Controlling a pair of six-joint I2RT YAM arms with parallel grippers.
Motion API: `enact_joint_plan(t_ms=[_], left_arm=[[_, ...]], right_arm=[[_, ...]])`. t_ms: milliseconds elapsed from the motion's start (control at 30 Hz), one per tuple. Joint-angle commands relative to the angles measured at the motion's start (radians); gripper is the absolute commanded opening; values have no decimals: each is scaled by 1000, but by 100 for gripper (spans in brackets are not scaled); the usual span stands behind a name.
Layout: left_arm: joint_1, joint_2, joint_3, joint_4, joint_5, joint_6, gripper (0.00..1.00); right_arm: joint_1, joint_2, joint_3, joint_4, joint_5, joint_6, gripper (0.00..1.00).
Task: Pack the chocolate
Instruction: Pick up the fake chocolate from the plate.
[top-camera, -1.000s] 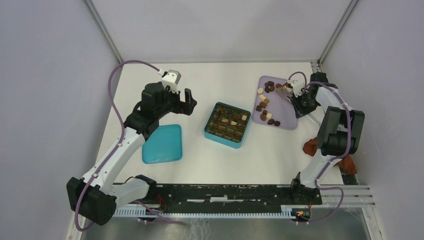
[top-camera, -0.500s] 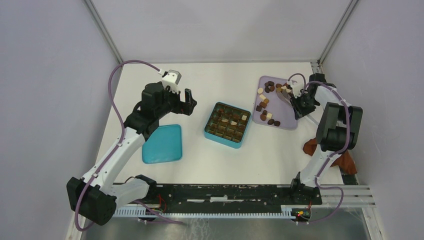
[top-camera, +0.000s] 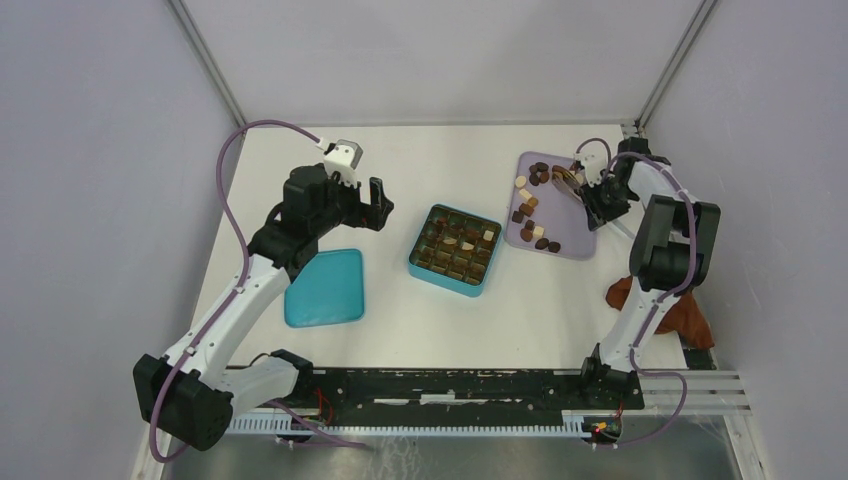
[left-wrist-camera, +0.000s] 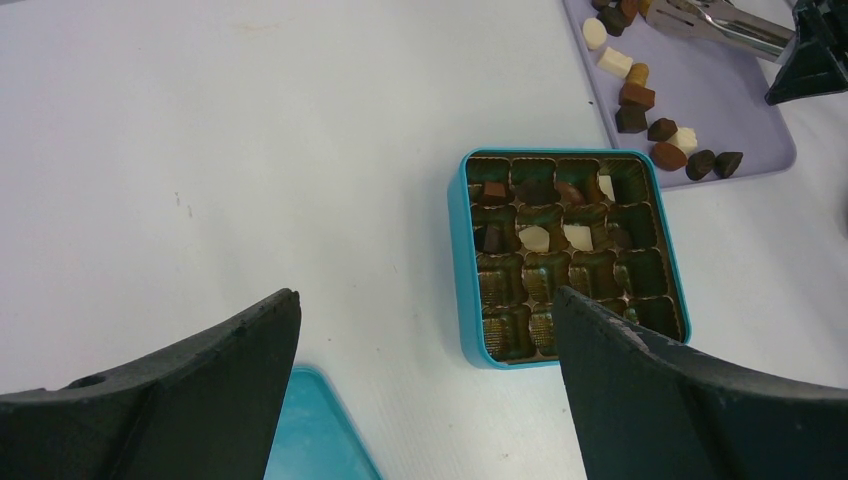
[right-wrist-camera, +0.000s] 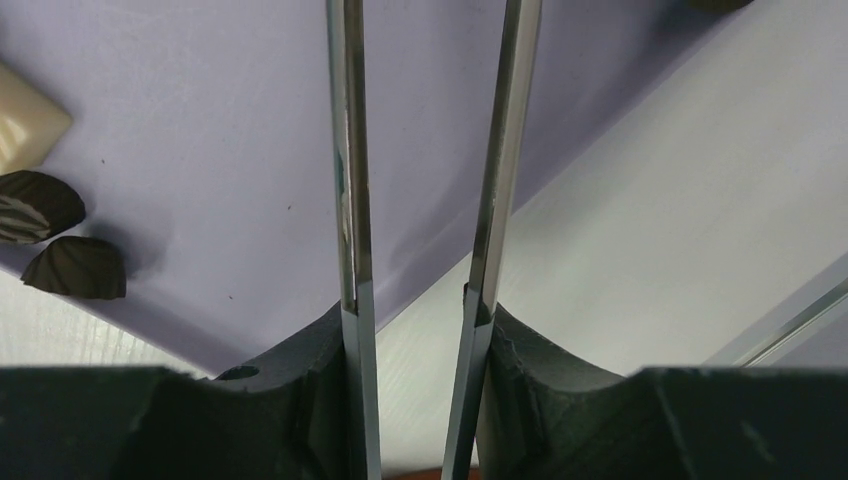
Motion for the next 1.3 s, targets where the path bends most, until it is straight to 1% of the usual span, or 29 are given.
enact_joint_plan(t_ms=[0, 133, 233, 433, 500, 700, 733, 867, 1267], left_arm=[[1, -12, 9, 12, -8, 38, 100], [1, -10, 9, 13, -9, 39, 100], [1, -9, 9, 11, -7, 39, 100], [2, -9, 9, 10, -8, 39, 100], [1, -9, 9, 10, -8, 39, 100], [1, -8, 10, 10, -10, 41, 100], [1, -8, 10, 10, -10, 41, 100], [1, -9, 10, 10, -10, 41, 100], [2, -8, 7, 10, -23, 45, 100]], right_arm=[[8, 28, 80, -21, 1, 9, 44], [15, 48, 108, -28, 2, 8, 46], [19, 63, 130, -33, 6, 9, 47], [24, 87, 153, -44, 11, 8, 44], [24, 87, 150, -45, 11, 8, 37], [22, 35, 104, -39, 0, 1, 4], [21, 22, 88, -30, -4, 0, 1], [17, -10, 52, -21, -17, -3, 0], [9, -37, 6, -7, -33, -13, 0]])
